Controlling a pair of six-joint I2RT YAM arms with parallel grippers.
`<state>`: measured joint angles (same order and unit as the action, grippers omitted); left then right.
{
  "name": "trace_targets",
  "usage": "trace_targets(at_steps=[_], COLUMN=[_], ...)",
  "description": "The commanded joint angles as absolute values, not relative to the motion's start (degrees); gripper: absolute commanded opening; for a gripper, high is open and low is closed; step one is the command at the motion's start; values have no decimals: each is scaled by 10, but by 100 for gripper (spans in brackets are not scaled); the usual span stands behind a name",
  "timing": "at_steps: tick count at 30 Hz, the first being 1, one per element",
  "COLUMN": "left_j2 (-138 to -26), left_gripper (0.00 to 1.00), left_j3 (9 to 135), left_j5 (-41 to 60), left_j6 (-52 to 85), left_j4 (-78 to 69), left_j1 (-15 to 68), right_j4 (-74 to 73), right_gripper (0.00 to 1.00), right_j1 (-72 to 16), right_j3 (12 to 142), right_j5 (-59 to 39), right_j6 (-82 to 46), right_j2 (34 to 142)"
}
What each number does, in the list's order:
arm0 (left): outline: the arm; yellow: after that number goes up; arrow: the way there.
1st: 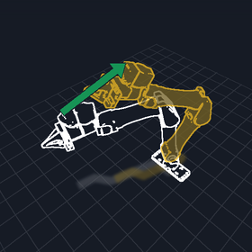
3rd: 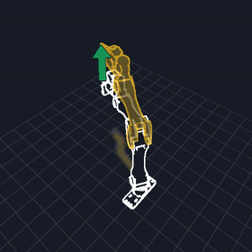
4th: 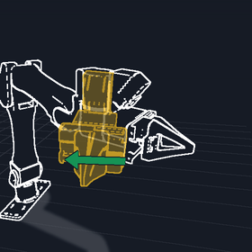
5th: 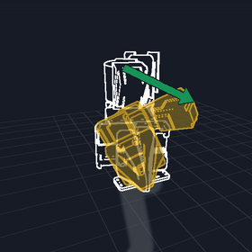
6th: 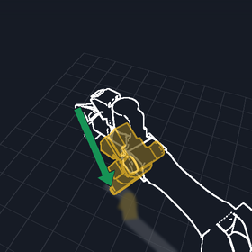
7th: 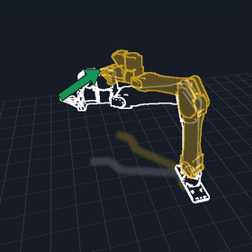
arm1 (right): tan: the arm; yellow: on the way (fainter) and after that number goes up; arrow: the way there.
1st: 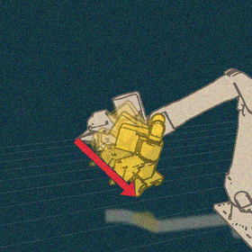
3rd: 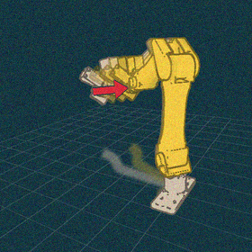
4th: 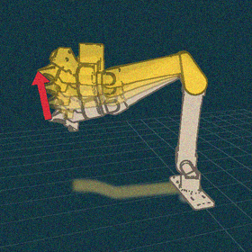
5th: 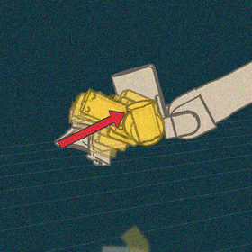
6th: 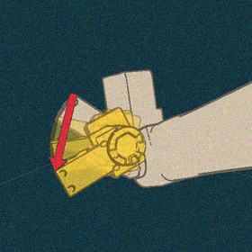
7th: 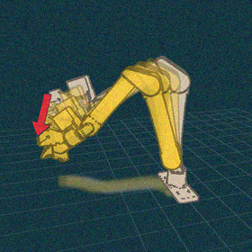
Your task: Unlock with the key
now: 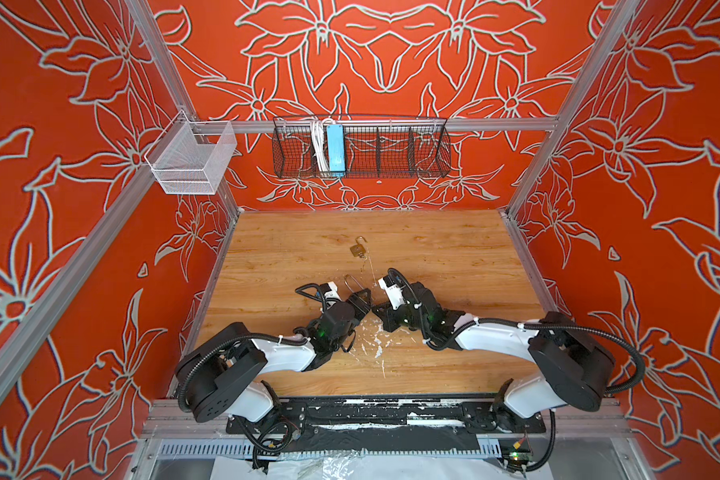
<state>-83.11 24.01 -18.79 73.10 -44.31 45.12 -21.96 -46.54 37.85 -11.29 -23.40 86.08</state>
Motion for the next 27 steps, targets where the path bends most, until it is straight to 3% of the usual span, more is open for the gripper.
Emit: trace_targets(at_steps=[1, 2, 5, 8, 14, 20, 27], left_j2=[-816, -810, -782, -759, -743, -754, -755], left_gripper=[0, 0, 0, 0, 0, 0, 0], left_j3=[245, 242, 243, 250, 244, 285, 310], left_j5=[-193, -207, -245, -298, -315, -212, -149], left_j6=[723, 725, 726, 734, 771, 709, 663], left_j4=[-457, -451, -407, -345, -298, -222, -212], left_j1=[463, 463, 462, 460, 422, 364, 360], right_j4=[-268, -267, -268, -268, -254, -254, -311], right_gripper=[0, 4, 32, 47, 55, 61, 69], right_j1=[-462, -462, -462, -463, -463, -452, -437], right_j3=[382, 380, 377, 377, 377, 351, 327], right_j5=[-98, -95, -89, -91, -62, 0, -72], right_j6=[-225, -224, -224, -223, -213, -209, -196], right_j2=[835, 834, 831, 832, 828, 793, 779])
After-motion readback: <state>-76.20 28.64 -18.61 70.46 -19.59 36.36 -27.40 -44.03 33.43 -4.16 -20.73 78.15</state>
